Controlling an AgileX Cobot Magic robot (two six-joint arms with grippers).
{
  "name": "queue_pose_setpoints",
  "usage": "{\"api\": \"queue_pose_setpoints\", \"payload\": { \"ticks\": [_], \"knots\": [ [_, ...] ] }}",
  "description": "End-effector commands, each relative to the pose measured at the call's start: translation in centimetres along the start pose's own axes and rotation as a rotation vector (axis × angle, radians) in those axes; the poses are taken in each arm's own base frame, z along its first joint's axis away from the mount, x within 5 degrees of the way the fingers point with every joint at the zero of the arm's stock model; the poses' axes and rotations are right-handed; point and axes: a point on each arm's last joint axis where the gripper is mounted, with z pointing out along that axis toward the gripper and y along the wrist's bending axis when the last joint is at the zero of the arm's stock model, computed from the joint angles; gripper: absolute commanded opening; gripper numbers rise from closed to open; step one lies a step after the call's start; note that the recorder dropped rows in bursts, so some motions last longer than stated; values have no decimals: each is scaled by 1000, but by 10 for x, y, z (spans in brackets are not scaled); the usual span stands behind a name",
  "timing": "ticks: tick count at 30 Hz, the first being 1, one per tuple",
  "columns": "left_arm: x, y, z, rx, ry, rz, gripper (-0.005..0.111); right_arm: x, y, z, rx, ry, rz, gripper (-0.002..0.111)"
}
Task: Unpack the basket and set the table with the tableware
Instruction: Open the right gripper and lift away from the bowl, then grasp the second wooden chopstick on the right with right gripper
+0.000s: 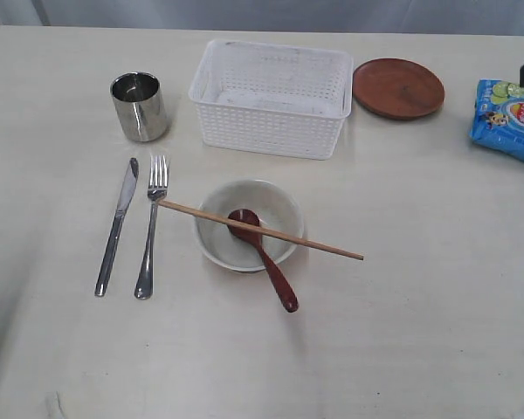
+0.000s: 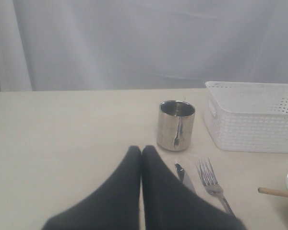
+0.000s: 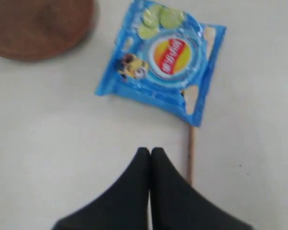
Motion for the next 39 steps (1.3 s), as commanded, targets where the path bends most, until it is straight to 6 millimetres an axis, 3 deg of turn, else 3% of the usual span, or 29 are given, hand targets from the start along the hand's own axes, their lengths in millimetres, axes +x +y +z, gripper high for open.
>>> {"api": "queue_pose_setpoints", "payload": {
  "ticks": [1, 6, 9, 13, 14, 15, 17, 21, 26, 27, 29, 34, 39],
  "knots": [
    [0, 0, 0, 2, -11, -3, 0, 10, -23, 34, 54, 191, 42, 0],
    [0, 0, 0, 2, -11, -3, 0, 26, -41, 68, 70, 328, 98, 0],
    [0, 0, 0, 2, -11, -3, 0, 30, -53, 82, 33, 364, 245, 2],
    [0, 0, 0, 2, -11, -3, 0, 31, -64, 102, -86, 406, 320, 23],
    [0, 0, 0, 2, -11, -3, 0, 29, -66, 112, -132, 420, 328, 35],
    [0, 0, 0, 2, -11, -3, 0, 28, -67, 115, -136, 426, 333, 38],
    [0, 0, 0, 2, -11, -3, 0, 26, -70, 126, -138, 439, 317, 37],
    [0, 0, 0, 2, -11, -3, 0, 28, -72, 145, -129, 470, 282, 23],
    [0, 0, 0, 2, -11, -3, 0, 39, -72, 165, -125, 525, 261, 22],
    [0, 0, 0, 2, -11, -3, 0, 40, -72, 166, -127, 531, 262, 19],
    [0, 0, 0, 2, -11, -3, 0, 39, -73, 162, -126, 540, 258, 0],
    [0, 0, 0, 2, -11, -3, 0, 28, -83, 128, -10, 538, 284, -1],
    [0, 0, 0, 2, -11, -3, 0, 3, -87, 76, 16, 391, 288, -1]
  ]
}}
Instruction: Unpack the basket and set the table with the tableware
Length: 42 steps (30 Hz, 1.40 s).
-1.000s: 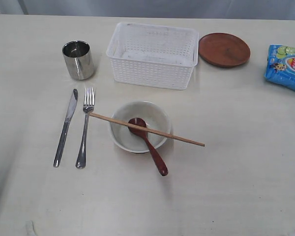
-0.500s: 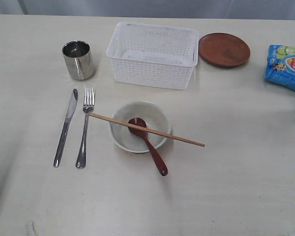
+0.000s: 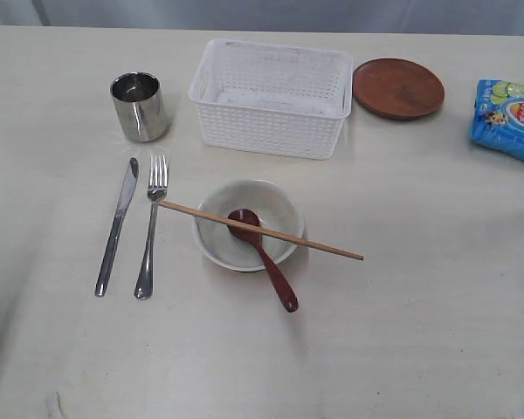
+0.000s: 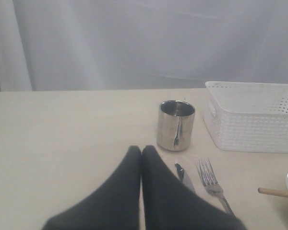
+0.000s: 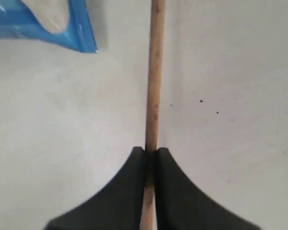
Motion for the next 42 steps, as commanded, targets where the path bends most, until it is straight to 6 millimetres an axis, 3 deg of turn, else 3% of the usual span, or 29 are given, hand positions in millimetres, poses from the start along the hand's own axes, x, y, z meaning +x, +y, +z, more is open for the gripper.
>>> {"api": "queue_pose_setpoints", "payload": {
  "ticks": [1, 5, 7, 10, 14, 19, 22, 24, 26, 28, 35, 42],
  "knots": [
    [0, 0, 0, 2, -11, -3, 0, 5, -2, -55, 11, -142, 20, -1],
    [0, 0, 0, 2, -11, -3, 0, 13, 11, -100, -80, -282, -7, -1],
    [0, 0, 0, 2, -11, -3, 0, 17, 30, -114, -155, -331, -97, -1],
    [0, 0, 0, 2, -11, -3, 0, 24, 74, -127, -233, -342, -291, -1],
    [0, 0, 0, 2, -11, -3, 0, 43, 155, -144, -255, -292, -643, -1],
    [0, 0, 0, 2, -11, -3, 0, 93, 263, -166, -203, -221, -1109, -1],
    [0, 0, 0, 2, -11, -3, 0, 131, 342, -167, -128, -240, -1381, -1],
    [0, 0, 0, 2, -11, -3, 0, 148, 375, -159, -89, -264, -1506, -1],
    [0, 0, 0, 2, -11, -3, 0, 163, 389, -148, -39, -259, -1584, -1],
    [0, 0, 0, 2, -11, -3, 0, 166, 390, -137, 5, -235, -1597, -1],
    [0, 0, 0, 2, -11, -3, 0, 190, 347, -124, -7, -91, -1570, -1],
    [0, 0, 0, 2, -11, -3, 0, 203, 345, -107, -18, -8, -1607, -1]
  ]
}}
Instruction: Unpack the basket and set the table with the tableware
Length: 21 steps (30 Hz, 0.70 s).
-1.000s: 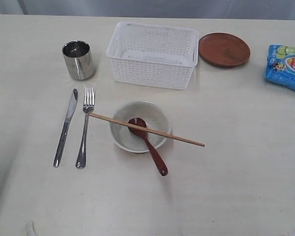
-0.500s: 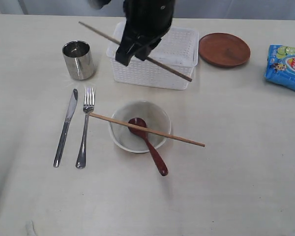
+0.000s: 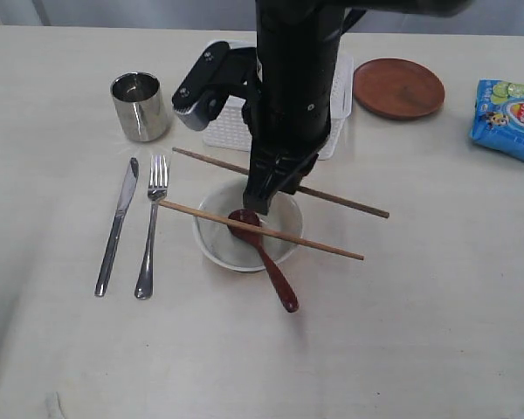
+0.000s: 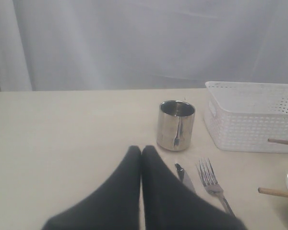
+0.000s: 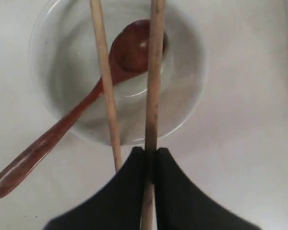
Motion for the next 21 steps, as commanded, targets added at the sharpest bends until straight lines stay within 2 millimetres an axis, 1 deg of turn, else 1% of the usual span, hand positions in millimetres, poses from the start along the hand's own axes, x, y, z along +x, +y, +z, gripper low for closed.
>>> {"api": "queue_pose_setpoints", "payload": {
  "ticks": [1, 4, 9, 12, 21],
  "knots": [
    [0, 0, 0, 2, -11, -3, 0, -1, 8, 4, -19, 7, -28, -1],
    [0, 0, 0, 2, -11, -3, 0, -5, 8, 9, -32, 1, -23, -1],
    [0, 0, 0, 2, -11, -3, 0, -12, 10, 27, -73, 13, -11, -1],
    [0, 0, 0, 2, -11, -3, 0, -13, 10, 34, -79, 27, -12, -1],
    [0, 0, 0, 2, -11, -3, 0, -15, 9, 35, -70, 6, -30, -1]
  ]
}}
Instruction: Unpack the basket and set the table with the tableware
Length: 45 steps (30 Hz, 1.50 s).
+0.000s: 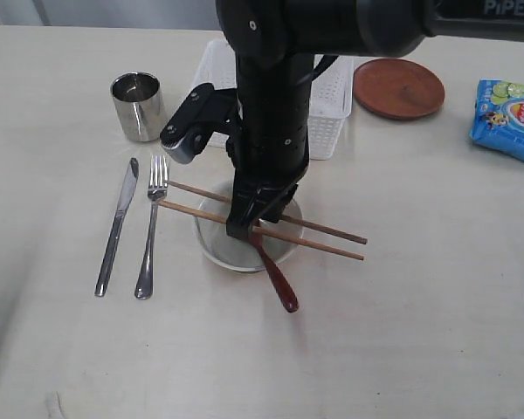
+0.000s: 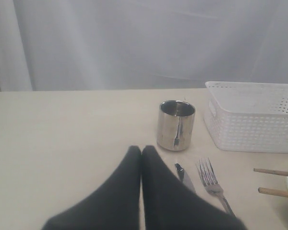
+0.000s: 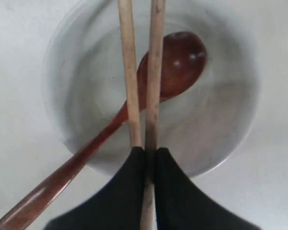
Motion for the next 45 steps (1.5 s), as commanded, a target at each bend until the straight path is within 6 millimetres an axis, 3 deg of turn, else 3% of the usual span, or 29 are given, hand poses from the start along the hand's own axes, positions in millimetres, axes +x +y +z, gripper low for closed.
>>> {"api": "queue_pose_setpoints", "payload": {
  "ticks": [1, 10, 18, 45],
  "knots": [
    [0, 0, 0, 2, -11, -3, 0, -1, 0, 0, 6, -14, -16, -1],
    [0, 0, 0, 2, -11, -3, 0, -4, -1, 0, -1, -43, -5, 0],
    [0, 0, 0, 2, -11, -3, 0, -5, -5, 17, 3, 12, -30, 0],
    [0, 0, 0, 2, -11, -3, 0, -5, -4, 16, -3, 6, -28, 0]
  ]
}}
